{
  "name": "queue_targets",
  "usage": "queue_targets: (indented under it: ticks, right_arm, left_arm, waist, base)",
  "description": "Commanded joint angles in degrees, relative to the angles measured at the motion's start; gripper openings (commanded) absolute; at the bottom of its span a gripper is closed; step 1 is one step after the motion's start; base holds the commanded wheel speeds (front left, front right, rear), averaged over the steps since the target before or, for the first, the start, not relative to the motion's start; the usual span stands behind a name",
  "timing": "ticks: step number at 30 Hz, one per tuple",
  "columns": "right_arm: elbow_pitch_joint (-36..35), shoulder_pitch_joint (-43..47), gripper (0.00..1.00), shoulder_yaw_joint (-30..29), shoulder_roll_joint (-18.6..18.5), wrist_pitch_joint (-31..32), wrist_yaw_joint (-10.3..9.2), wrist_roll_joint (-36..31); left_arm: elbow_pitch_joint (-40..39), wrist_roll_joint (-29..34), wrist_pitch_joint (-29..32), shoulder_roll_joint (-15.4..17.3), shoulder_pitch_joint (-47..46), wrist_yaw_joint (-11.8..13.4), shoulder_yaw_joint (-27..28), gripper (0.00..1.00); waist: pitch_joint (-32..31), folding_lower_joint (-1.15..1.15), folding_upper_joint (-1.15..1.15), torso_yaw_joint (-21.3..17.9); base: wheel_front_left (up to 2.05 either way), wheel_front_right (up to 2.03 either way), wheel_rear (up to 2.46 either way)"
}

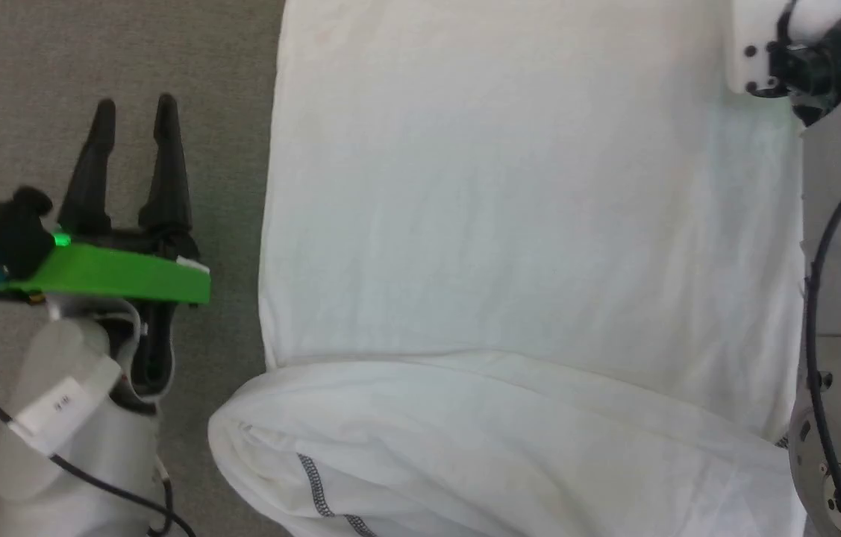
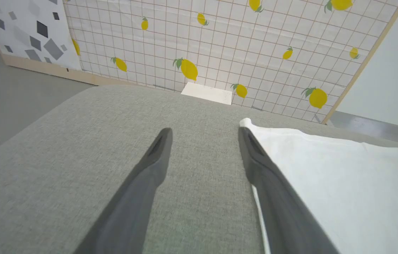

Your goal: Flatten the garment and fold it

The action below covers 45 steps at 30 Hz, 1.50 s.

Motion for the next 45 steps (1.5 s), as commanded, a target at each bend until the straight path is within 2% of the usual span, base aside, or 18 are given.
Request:
queue_targets:
  ticks: [1, 6, 12, 14, 17, 23, 28, 29, 30, 34, 45]
  right_arm:
    - [0.7, 0.8, 0.00, 0.5, -0.1, -0.5, -0.08, 1.1]
    - [0.0, -0.8, 0.00, 4.2, -0.1, -2.7, -0.08, 4.5]
    - [-1.2, -1.6, 0.00, 9.1, -0.1, -3.8, -0.08, 9.3]
    - [-1.6, -1.7, 0.00, 10.7, -0.1, -4.2, -0.08, 10.6]
    - [-2.1, -1.7, 0.00, 13.2, -0.1, -4.8, -0.08, 12.8]
    - [-3.1, -1.5, 0.00, 16.2, -0.1, -5.0, -0.08, 14.9]
    - [-4.0, -1.6, 0.00, 17.0, -0.1, -4.7, -0.08, 15.2]
    - [-4.1, -1.6, 0.00, 17.0, -0.1, -4.7, -0.08, 15.3]
    - [-4.3, -1.6, 0.00, 17.1, -0.1, -4.7, -0.08, 15.2]
    - [-4.9, -1.9, 0.00, 17.0, -0.1, -5.2, -0.08, 15.3]
    - [-6.7, -5.5, 0.00, 12.8, -0.1, -13.0, -0.08, 14.4]
  left_arm:
    - [0.0, 0.0, 1.4, 1.4, -2.7, -0.4, -0.4, 1.00]
    - [1.6, -2.6, 11.4, 5.8, -11.3, -0.9, -2.1, 1.00]
    - [8.3, -7.4, 32.7, 9.5, -24.6, -0.5, -5.1, 1.00]
    - [11.3, -9.4, 41.1, 9.7, -28.1, 0.5, -6.1, 1.00]
    - [15.0, -9.2, 51.4, 11.2, -31.9, 2.5, -8.5, 1.00]
    - [18.4, -6.1, 62.8, 13.7, -34.1, 5.2, -12.9, 1.00]
    - [19.3, -5.7, 67.1, 14.3, -33.6, 6.2, -14.3, 1.00]
    - [19.2, -6.2, 67.5, 14.2, -33.3, 6.2, -14.2, 0.11]
    - [19.0, -6.6, 67.5, 14.2, -33.0, 6.1, -14.1, 0.00]
    - [18.0, -7.8, 64.1, 14.3, -32.6, 5.8, -12.2, 0.00]
    - [17.4, -5.1, 45.5, 14.3, -38.0, 4.7, -8.5, 0.00]
  waist:
    - [-0.5, -0.01, 0.00, -2.0]
    - [-0.6, -0.01, 0.00, -5.0]
    - [0.8, -0.01, 0.00, -8.4]
    - [1.2, -0.01, 0.00, -9.3]
    - [2.0, -0.01, 0.00, -10.6]
    - [2.8, -0.01, 0.00, -12.3]
    - [3.8, -0.01, 0.00, -12.7]
    - [4.0, -0.01, 0.00, -12.7]
    - [4.2, -0.01, 0.00, -12.8]
    - [4.6, -0.01, 0.00, -12.8]
    - [4.3, -0.01, 0.00, -12.5]
  base:
    - [0.00, 0.00, 0.00]
    - [0.00, 0.00, 0.00]
    - [0.00, 0.00, 0.00]
    - [0.00, 0.00, 0.00]
    - [0.00, 0.00, 0.00]
    - [0.00, 0.00, 0.00]
    - [0.00, 0.00, 0.00]
    - [0.00, 0.00, 0.00]
    - [0.00, 0.00, 0.00]
    - [0.00, 0.00, 0.00]
    - [0.00, 0.00, 0.00]
